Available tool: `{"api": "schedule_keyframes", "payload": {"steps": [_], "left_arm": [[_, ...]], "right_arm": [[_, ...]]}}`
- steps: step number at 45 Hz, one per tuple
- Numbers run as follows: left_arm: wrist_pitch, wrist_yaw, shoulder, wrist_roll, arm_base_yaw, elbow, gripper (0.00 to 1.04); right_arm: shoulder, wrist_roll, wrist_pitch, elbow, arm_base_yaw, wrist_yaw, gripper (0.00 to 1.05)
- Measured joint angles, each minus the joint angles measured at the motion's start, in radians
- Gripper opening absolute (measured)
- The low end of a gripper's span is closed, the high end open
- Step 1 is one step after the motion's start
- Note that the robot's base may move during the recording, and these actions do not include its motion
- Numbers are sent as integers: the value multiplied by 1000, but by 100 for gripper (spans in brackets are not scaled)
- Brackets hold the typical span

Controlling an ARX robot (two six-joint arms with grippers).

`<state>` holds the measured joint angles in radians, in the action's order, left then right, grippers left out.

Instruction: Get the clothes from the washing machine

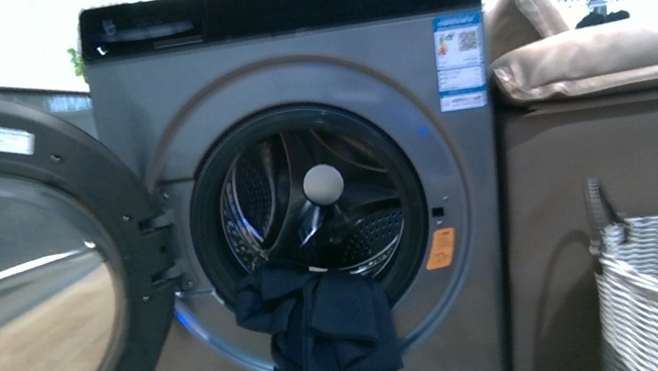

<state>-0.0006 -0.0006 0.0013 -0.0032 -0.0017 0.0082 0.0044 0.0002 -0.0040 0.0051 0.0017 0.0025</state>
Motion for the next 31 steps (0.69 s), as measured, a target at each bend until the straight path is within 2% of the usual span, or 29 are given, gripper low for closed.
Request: {"api": "schedule_keyframes", "payload": {"steps": [31], "left_arm": [[-1,1,0,0,0,0,98]], "right_arm": [[0,0,0,0,-1,-1,97]]}}
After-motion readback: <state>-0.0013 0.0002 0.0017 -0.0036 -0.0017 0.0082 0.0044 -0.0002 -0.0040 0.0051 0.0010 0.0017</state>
